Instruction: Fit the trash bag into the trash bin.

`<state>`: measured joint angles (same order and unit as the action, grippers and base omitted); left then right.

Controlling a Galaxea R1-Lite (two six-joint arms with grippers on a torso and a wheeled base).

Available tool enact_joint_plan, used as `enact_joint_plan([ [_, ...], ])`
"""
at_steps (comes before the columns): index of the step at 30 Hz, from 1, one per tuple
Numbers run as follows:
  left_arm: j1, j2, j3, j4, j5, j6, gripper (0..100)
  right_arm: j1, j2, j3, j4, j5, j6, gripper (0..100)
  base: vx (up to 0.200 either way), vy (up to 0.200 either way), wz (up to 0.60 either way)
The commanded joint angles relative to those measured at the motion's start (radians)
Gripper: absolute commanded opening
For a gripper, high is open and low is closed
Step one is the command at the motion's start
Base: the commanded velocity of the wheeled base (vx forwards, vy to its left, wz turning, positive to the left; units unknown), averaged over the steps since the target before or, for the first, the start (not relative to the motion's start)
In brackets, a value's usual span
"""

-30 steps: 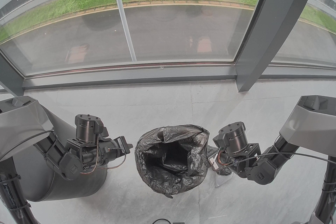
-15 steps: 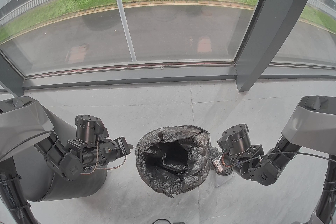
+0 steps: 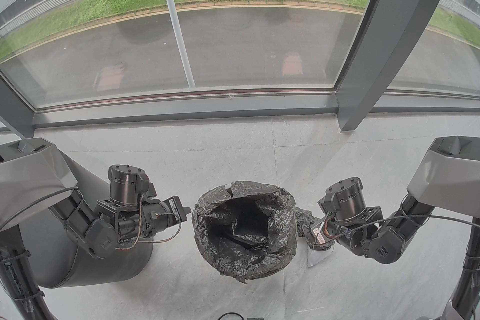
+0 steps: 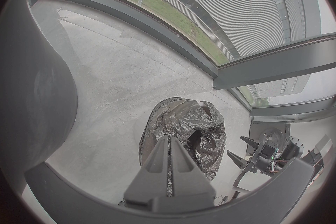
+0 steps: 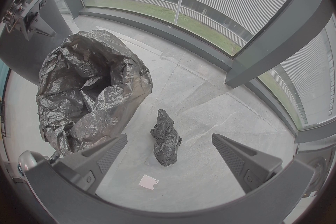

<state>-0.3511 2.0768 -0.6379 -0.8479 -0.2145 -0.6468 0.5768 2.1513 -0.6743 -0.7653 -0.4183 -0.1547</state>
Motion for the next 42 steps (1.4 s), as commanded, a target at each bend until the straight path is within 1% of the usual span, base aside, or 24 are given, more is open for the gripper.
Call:
enact_joint_plan([
  [1,0.0,-0.015,0.004,0.0,0.001,-0.004,0,0.009,0.01,-0.015,-0.12,0.01,0.0,100,0.0,0.0,0.0],
  [4,0.0,-0.055,0.014,0.0,0.001,-0.007,0,0.034,0.025,-0.064,-0.193,0.012,0.006,100,0.0,0.0,0.0],
  [6,-0.003,-0.083,0.03,0.0,0.0,-0.008,0,0.063,0.041,-0.117,-0.207,0.012,0.035,100,0.0,0.0,0.0],
  [9,-0.022,-0.119,0.05,0.0,0.001,-0.007,0,0.097,0.084,-0.2,-0.203,0.01,0.053,100,0.0,0.0,0.0],
  [13,-0.037,-0.13,0.058,0.0,0.007,-0.001,0,0.107,0.156,-0.304,-0.195,0.013,0.05,100,0.0,0.0,0.0],
  [14,-0.04,-0.13,0.058,0.0,0.007,-0.001,0,0.112,0.194,-0.358,-0.187,0.021,0.049,100,0.0,0.0,0.0],
  [18,-0.042,-0.127,0.06,0.0,0.004,-0.001,0,0.123,0.242,-0.432,-0.132,0.035,0.04,100,0.0,0.0,0.0],
  [23,-0.042,-0.116,0.056,0.0,0.003,0.001,0,0.117,0.291,-0.505,-0.117,0.039,0.04,100,0.0,0.0,0.0],
  [29,-0.042,-0.101,0.052,0.0,0.003,-0.001,0,0.109,0.328,-0.53,-0.109,0.053,0.038,100,0.0,0.0,0.0],
  [42,-0.045,-0.09,0.053,0.0,0.001,-0.001,0,0.071,0.387,-0.608,-0.103,0.053,0.038,100,0.0,0.0,0.0],
])
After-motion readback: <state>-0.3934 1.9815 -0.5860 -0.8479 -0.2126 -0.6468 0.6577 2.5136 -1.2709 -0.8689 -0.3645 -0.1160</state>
